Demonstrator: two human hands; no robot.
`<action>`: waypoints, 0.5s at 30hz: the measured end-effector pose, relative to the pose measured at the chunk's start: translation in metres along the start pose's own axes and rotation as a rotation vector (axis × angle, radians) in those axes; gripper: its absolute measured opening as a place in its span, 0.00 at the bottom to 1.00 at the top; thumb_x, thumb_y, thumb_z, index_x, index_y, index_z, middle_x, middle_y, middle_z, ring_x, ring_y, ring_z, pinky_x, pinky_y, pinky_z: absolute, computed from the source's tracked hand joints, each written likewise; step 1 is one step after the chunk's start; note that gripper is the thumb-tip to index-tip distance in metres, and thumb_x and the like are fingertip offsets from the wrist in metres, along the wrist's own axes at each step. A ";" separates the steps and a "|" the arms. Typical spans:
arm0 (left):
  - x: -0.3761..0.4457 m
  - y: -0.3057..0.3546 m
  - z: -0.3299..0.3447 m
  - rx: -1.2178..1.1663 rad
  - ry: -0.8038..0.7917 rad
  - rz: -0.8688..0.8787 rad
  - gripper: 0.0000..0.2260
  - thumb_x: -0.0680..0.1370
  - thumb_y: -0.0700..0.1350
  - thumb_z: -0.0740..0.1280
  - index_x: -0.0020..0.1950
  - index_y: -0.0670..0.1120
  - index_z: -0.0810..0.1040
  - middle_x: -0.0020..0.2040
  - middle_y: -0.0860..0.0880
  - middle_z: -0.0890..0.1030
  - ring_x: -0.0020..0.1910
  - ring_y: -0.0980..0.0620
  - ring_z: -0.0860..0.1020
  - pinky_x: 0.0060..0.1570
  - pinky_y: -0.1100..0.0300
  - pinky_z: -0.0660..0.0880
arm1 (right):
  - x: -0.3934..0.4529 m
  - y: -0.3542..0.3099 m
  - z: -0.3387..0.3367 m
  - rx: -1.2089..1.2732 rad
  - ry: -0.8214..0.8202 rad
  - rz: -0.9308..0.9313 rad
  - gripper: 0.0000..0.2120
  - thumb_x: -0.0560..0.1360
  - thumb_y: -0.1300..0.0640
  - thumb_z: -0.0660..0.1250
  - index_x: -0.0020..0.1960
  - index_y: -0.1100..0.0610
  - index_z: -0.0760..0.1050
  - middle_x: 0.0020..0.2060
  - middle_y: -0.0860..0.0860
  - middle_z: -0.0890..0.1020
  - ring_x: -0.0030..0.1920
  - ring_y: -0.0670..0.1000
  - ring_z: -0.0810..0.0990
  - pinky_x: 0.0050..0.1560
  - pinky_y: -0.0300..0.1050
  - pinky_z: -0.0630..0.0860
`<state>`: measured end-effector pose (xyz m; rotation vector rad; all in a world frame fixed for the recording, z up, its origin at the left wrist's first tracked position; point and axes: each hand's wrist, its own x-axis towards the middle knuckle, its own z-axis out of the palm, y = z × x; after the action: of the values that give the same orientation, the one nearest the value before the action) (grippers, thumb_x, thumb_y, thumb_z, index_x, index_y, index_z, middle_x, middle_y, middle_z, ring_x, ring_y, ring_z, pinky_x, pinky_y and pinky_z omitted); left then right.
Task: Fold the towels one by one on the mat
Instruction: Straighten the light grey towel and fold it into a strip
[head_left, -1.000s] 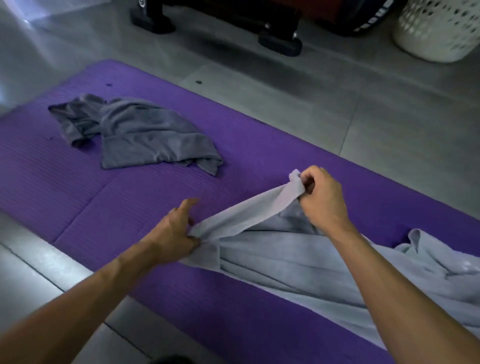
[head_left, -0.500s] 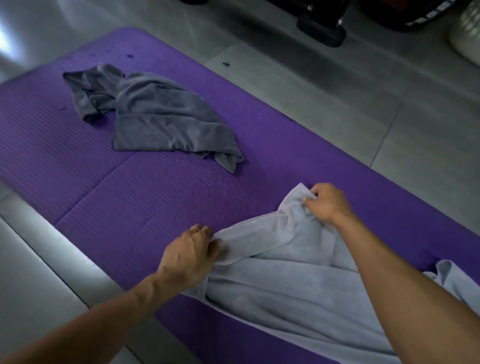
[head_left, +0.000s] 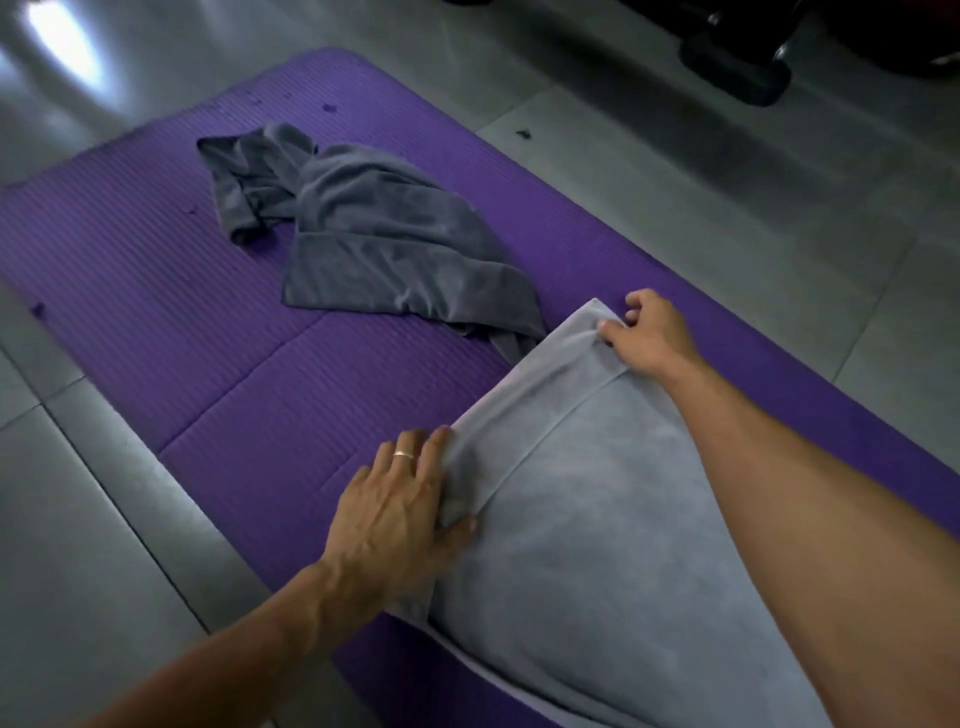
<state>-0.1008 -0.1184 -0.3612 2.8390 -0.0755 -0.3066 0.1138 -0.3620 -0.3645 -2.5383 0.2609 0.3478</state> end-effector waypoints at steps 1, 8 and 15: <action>0.003 0.002 0.001 0.057 0.048 0.085 0.35 0.70 0.64 0.65 0.71 0.49 0.63 0.67 0.47 0.69 0.63 0.45 0.72 0.56 0.49 0.74 | -0.006 0.006 -0.001 -0.034 0.020 -0.021 0.28 0.74 0.49 0.70 0.70 0.57 0.68 0.63 0.55 0.75 0.64 0.57 0.74 0.63 0.50 0.70; 0.048 0.088 0.024 -0.006 0.047 0.573 0.21 0.71 0.54 0.60 0.59 0.46 0.77 0.59 0.45 0.78 0.59 0.43 0.76 0.56 0.52 0.74 | -0.082 0.127 -0.052 -0.294 0.090 0.098 0.21 0.78 0.51 0.63 0.68 0.58 0.70 0.63 0.58 0.76 0.63 0.60 0.75 0.63 0.56 0.72; 0.108 0.218 0.054 -0.042 -0.040 0.844 0.23 0.74 0.44 0.60 0.70 0.44 0.71 0.66 0.44 0.76 0.67 0.41 0.71 0.66 0.47 0.68 | -0.179 0.231 -0.112 -0.306 0.069 0.513 0.26 0.74 0.51 0.69 0.70 0.54 0.70 0.64 0.56 0.76 0.64 0.59 0.75 0.63 0.54 0.72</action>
<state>-0.0120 -0.3513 -0.3711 2.4732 -1.1999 -0.1638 -0.0934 -0.5945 -0.3358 -2.7557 0.9588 0.5265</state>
